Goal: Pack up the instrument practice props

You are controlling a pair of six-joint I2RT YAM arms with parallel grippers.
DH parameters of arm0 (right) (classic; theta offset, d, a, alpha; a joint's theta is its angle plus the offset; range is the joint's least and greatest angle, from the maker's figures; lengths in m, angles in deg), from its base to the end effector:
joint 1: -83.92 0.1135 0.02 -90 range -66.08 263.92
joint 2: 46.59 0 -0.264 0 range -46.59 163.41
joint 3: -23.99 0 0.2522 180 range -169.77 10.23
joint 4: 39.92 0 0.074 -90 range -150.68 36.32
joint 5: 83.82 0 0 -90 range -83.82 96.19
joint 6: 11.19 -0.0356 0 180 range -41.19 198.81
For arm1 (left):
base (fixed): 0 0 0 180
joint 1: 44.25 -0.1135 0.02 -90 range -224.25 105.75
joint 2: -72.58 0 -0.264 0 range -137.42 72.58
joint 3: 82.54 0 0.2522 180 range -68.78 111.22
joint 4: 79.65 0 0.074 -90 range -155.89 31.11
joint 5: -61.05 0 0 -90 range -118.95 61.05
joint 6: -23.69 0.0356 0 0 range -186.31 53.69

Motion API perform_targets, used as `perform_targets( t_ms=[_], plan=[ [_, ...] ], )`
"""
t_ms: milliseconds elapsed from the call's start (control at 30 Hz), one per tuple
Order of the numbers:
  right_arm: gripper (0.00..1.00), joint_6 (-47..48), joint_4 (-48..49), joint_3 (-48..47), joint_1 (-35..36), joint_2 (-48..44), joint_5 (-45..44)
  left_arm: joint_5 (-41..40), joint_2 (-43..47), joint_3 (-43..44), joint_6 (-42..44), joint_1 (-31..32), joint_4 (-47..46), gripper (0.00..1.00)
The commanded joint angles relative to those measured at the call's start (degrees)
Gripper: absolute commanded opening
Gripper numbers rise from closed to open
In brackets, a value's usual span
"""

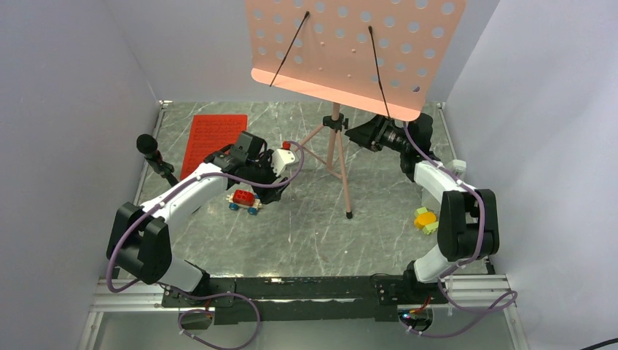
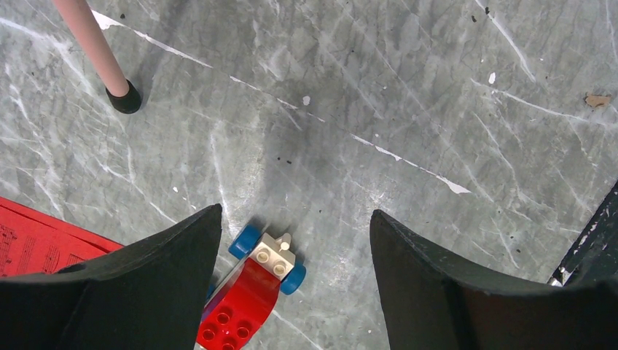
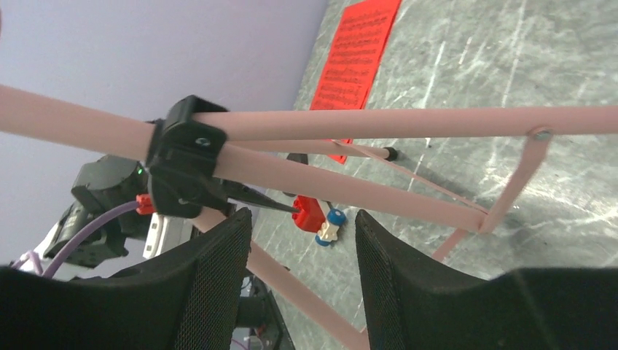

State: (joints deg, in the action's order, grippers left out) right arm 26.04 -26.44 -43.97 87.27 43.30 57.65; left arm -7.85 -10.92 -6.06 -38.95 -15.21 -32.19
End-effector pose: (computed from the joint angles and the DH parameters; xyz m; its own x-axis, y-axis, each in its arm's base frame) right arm 0.3464 0.0482 0.2692 -0.7328 0.4539 -0.5069 -0.3726 0.3557 0.8571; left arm 0.2584 -0.1581 0.2577 -0.3398 0.6791 -0.6507 0.8916 0.4527 0.0068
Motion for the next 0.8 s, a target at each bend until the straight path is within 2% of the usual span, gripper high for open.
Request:
perform_targets(
  t_ms=[0, 133, 333, 400, 600, 767],
  plan=[
    [0.56, -0.5, -1.9, 0.1, -1.6, -0.2, -4.8, 0.8, -0.2, 1.6, 0.2, 0.1, -1.1, 0.79],
    [0.58, -2.5, -1.0, -1.0, -3.1, 1.0, -5.9, 0.5, 0.2, 1.3, 0.3, 0.2, -0.9, 0.79],
    [0.77, -7.2, 3.2, -4.6, -4.2, 2.0, -5.8, 0.3, 0.3, 1.1, 0.2, 0.1, -0.8, 0.79],
    [0.8, -7.9, 3.8, -5.6, -3.7, 2.3, -5.5, 0.3, 0.1, 1.3, 0.2, 0.1, -0.9, 0.79],
    [0.83, -9.0, 5.2, -6.1, -0.2, 2.2, -4.9, 0.2, -0.3, 1.8, 0.3, 0.1, -1.0, 0.79],
    [0.82, -8.8, 4.8, -5.3, 1.0, 1.6, -4.7, 0.3, -0.1, 1.7, 0.3, 0.1, -1.0, 0.79]
  ],
)
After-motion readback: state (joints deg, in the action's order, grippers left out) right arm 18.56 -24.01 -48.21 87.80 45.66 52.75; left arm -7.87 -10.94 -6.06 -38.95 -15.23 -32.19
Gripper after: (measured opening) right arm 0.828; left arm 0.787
